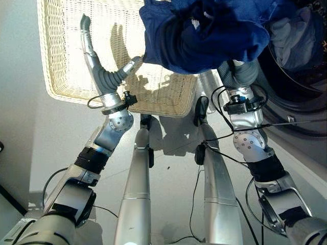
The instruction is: Put the clothes into the washing machine.
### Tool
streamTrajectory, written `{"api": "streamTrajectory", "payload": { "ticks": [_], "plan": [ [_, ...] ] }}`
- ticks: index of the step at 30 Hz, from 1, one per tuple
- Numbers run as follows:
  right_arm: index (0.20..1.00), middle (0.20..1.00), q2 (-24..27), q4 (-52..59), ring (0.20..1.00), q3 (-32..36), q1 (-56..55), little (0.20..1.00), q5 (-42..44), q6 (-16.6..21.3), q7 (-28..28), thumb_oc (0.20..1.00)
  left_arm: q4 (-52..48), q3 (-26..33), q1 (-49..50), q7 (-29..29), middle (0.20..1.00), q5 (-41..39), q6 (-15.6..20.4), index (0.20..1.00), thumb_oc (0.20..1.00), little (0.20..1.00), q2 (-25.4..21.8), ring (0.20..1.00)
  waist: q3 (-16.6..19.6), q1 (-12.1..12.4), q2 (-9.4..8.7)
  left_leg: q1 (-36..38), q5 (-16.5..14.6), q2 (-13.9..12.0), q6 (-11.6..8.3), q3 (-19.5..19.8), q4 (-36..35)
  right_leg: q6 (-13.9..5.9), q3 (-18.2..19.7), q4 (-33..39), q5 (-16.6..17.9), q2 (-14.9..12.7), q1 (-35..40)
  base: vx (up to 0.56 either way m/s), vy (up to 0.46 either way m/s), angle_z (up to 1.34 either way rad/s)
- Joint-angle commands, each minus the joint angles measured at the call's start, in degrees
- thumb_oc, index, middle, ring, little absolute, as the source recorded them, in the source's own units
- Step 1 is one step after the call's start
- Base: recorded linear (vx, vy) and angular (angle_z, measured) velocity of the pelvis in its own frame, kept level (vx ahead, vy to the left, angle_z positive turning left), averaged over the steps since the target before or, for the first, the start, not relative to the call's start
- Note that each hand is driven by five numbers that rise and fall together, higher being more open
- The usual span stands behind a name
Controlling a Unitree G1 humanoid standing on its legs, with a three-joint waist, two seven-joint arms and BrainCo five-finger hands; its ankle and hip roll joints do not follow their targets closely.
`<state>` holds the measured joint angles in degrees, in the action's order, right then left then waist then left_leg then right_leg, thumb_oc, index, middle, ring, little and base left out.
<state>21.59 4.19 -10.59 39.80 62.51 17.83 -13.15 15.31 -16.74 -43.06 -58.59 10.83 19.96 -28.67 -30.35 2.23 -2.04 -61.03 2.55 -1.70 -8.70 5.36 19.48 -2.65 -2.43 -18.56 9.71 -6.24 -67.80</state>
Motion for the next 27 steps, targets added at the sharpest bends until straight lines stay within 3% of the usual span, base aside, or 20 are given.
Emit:
{"api": "streamTrajectory", "payload": {
  "ticks": [1,4,14,16,21,22,23,25,26,27],
  "plan": [
    [0.2,0.2,1.4,4.3,0.2,1.1,1.8,0.2,1.8,1.2,4.7,0.2,2.1,2.4,-1.8,-1.8,1.0,-3.1,0.0,1.0,1.0,1.0,-0.3,1.0,0.6,-2.3,3.61,1.0,5.3,5.8,5.06,-3.3,-4.8,-5.19,-7.2,-2.4,-1.0,3.4,2.6,0.0,0.0,0.0],
    [0.2,0.2,3.2,-1.7,0.2,2.4,3.5,0.2,5.2,-0.3,12.4,0.2,6.6,1.6,-3.4,-2.0,1.0,-5.2,-0.3,1.0,1.0,1.0,-0.8,1.0,0.6,-2.4,3.68,1.3,5.3,5.4,4.93,-3.6,-5.1,-5.22,-7.0,-2.3,-1.0,3.5,2.7,-0.01,0.037,0.0],
    [0.2,0.2,11.7,-31.9,0.2,5.4,8.7,0.2,19.8,1.8,21.1,0.2,20.8,-4.5,-10.2,-3.1,1.0,-12.6,-1.0,1.0,1.0,1.0,-4.0,1.0,0.6,-2.7,3.69,1.3,5.0,4.6,4.35,-4.2,-6.2,-5.4,-7.2,-1.4,-0.6,3.6,2.6,0.0,0.004,0.0],
    [0.2,0.2,13.0,-35.7,0.2,5.1,9.7,0.2,21.1,2.1,21.6,0.2,22.4,-5.3,-11.0,-2.9,1.0,-14.4,-0.9,1.0,1.0,1.0,-4.7,1.0,0.6,-2.8,3.67,1.3,4.9,4.5,4.27,-4.2,-6.3,-5.38,-7.2,-1.2,-0.6,3.7,2.6,0.0,0.0,-0.04],
    [0.2,0.2,16.7,-45.5,0.2,3.8,14.2,0.2,20.0,2.3,29.1,0.2,26.2,-7.6,-13.1,-1.9,1.0,-16.3,-1.0,1.0,1.0,1.0,-5.8,1.0,0.6,-2.6,3.65,0.8,4.7,4.4,4.17,-4.0,-6.1,-5.1,-7.0,-1.2,-0.7,3.9,2.1,0.0,-0.004,-0.02],
    [0.2,0.2,19.1,-48.2,0.2,3.0,17.2,0.2,18.2,3.1,34.8,0.2,27.3,-8.6,-13.8,-1.7,1.0,-16.8,-1.3,1.0,1.0,1.0,-6.0,1.0,0.6,-2.6,3.66,0.6,4.6,4.4,4.13,-3.8,-5.9,-5.01,-6.8,-1.2,-0.6,4.2,1.9,0.0,0.0,0.0],
    [0.2,0.2,20.1,-49.1,0.2,2.7,18.4,0.2,17.7,4.1,36.7,0.2,27.7,-8.9,-14.0,-1.6,1.0,-16.8,-1.5,1.0,1.0,1.0,-6.1,1.0,0.6,-2.6,3.66,0.7,4.5,4.3,4.12,-3.7,-5.9,-4.96,-6.6,-1.1,-0.6,4.2,2.0,0.0,0.0,0.0],
    [0.2,0.2,24.8,-51.7,0.2,1.7,23.6,0.2,15.6,8.7,44.9,0.2,28.4,-10.0,-13.2,-1.5,1.0,-17.2,-0.9,1.0,1.0,1.0,-7.1,1.0,0.6,-2.4,3.65,0.5,3.8,4.1,4.11,-3.5,-5.0,-4.86,-6.4,-1.3,-0.8,4.2,2.0,0.0,0.0,0.0],
    [0.2,0.2,28.2,-53.3,0.2,1.5,26.8,0.2,13.4,12.7,50.6,0.2,28.3,-10.4,-11.2,-2.2,1.0,-16.8,0.1,1.0,1.0,1.0,-7.5,1.0,0.6,-2.2,3.36,0.5,3.1,4.0,4.18,-3.1,-4.8,-4.78,-6.2,-1.3,-1.1,4.4,2.2,0.0,0.001,-0.03],
    [0.2,0.2,29.1,-53.9,0.2,1.2,27.7,0.2,12.5,14.2,52.1,0.2,28.1,-10.4,-10.5,-2.5,1.0,-16.7,0.3,1.0,1.0,1.0,-7.7,1.0,0.6,-2.2,3.3,0.5,3.0,3.9,4.22,-3.0,-4.6,-4.76,-6.2,-1.5,-1.2,4.4,2.2,-0.01,0.006,-0.04]
  ]
}}
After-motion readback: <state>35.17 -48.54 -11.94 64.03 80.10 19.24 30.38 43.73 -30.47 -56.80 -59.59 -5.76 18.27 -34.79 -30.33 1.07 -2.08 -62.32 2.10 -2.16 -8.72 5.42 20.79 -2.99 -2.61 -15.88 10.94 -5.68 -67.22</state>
